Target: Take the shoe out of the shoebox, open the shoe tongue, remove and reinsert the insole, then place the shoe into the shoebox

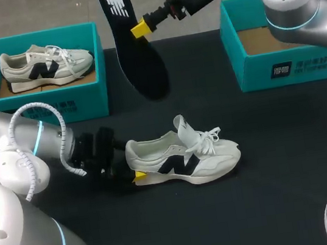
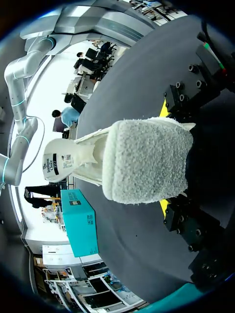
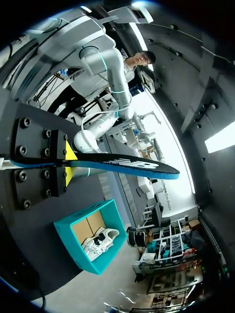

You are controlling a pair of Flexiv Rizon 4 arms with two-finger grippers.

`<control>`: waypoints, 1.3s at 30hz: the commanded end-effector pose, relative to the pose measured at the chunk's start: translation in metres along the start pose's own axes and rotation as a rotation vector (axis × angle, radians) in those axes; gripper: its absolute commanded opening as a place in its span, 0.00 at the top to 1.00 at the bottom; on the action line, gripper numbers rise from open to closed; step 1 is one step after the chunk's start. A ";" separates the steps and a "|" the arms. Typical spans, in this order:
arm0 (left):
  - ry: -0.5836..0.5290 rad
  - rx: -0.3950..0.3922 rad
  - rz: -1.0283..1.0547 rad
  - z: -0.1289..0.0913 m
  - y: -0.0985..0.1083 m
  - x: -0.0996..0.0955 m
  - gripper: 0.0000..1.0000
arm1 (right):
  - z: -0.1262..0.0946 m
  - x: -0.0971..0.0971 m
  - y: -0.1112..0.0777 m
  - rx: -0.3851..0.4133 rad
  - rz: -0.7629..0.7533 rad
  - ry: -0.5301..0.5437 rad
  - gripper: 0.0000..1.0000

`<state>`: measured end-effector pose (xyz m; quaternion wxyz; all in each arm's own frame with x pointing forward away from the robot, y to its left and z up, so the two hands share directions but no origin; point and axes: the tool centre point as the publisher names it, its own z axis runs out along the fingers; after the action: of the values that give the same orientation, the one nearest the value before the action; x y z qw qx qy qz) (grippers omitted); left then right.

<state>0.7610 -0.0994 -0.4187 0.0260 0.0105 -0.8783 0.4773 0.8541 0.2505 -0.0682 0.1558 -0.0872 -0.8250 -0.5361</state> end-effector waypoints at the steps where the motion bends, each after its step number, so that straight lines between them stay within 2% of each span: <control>1: 0.000 -0.005 -0.001 0.001 0.002 0.001 1.00 | -0.007 0.007 0.014 0.006 0.009 -0.002 1.00; 5: 0.000 -0.005 -0.001 0.001 0.002 0.001 1.00 | -0.014 0.008 0.030 -0.001 0.016 -0.011 1.00; 7: 0.000 -0.005 -0.001 0.001 0.002 0.001 1.00 | -0.018 0.005 0.039 -0.049 0.000 -0.042 1.00; 21: 0.000 -0.005 -0.001 0.001 0.002 0.001 1.00 | -0.018 0.005 0.039 -0.049 0.000 -0.042 1.00; 23: 0.000 -0.005 -0.001 0.001 0.002 0.001 1.00 | -0.009 0.003 0.033 0.017 -0.001 -0.029 1.00; 26: 0.000 -0.005 -0.001 0.001 0.002 0.001 1.00 | -0.014 0.001 0.016 0.042 0.038 -0.022 1.00; 32: 0.000 -0.005 -0.001 0.001 0.002 0.001 1.00 | -0.042 0.002 -0.008 0.070 0.078 -0.070 1.00; 39: 0.000 -0.005 -0.001 0.001 0.002 0.001 1.00 | -0.074 0.009 -0.018 0.063 0.112 -0.139 1.00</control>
<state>0.7610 -0.0994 -0.4187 0.0261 0.0105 -0.8783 0.4773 0.8661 0.1934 -0.0581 0.1461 -0.1546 -0.8450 -0.4906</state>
